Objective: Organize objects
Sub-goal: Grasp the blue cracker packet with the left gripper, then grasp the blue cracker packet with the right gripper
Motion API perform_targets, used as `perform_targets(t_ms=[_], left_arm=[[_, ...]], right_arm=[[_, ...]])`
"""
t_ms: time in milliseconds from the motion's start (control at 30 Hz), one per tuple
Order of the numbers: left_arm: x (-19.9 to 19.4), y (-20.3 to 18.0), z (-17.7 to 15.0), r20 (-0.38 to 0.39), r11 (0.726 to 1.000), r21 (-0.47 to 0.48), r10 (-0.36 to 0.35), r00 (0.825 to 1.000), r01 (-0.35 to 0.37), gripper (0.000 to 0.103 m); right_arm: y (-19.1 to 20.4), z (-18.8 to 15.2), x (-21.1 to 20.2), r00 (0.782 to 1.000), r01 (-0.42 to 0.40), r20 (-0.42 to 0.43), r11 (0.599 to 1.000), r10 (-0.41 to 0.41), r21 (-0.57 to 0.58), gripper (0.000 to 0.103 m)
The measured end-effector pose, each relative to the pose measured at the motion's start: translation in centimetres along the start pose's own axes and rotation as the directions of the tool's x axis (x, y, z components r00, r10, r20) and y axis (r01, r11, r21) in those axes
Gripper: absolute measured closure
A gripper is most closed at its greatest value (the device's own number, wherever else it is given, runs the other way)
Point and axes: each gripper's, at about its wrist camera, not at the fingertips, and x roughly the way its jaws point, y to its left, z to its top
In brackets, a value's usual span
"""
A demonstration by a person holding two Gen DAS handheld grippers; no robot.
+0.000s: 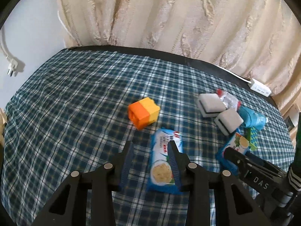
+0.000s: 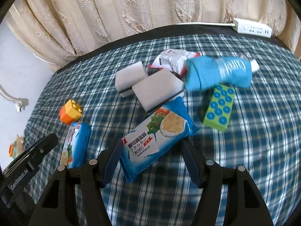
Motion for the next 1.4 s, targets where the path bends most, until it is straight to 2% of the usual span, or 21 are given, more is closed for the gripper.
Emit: perform_targets(t_ms=[400, 467, 533, 600, 700, 1033, 1400], left_arm=[[1.4, 0.1, -0.1, -0.057, 1.000, -0.001, 0.003, 0.998, -0.003, 0.063], [1.6, -0.1, -0.2, -0.063, 1.000, 0.003, -0.002, 0.998, 0.002, 0.059], [1.7, -0.3, -0.3, -0.063, 1.000, 0.011, 0.004, 0.998, -0.003, 0.046], [1.8, -0.5, -0.3, -0.062, 1.000, 0.014, 0.007, 0.998, -0.006, 0.038], [1.7, -0.4, -0.3, -0.056, 1.000, 0.013, 0.018, 0.998, -0.017, 0.038], [2.0, -0.4, -0.3, -0.059, 0.999, 0.018, 0.041, 0.997, -0.040, 0.035], [2.2, -0.5, -0.3, -0.054, 0.999, 0.023, 0.050, 0.997, -0.048, 0.029]], right_arm=[[-0.8, 0.0, -0.3, 0.999, 0.042, 0.025, 0.998, -0.041, -0.035, 0.033], [-1.6, -0.1, -0.7, 0.999, 0.035, 0.025, 0.999, -0.035, -0.013, 0.033], [-2.2, -0.2, -0.9, 0.999, 0.023, 0.027, 1.000, -0.023, 0.008, 0.033], [-2.7, -0.1, -1.1, 0.999, -0.035, 0.021, 0.998, 0.034, 0.045, 0.033], [-2.5, 0.1, -0.9, 0.994, -0.111, 0.006, 0.990, 0.111, 0.083, 0.033], [0.3, 0.9, 0.9, 0.998, 0.053, 0.022, 0.999, -0.053, -0.005, 0.029], [-2.1, -0.2, -0.5, 0.998, 0.059, 0.020, 0.998, -0.059, -0.014, 0.029]])
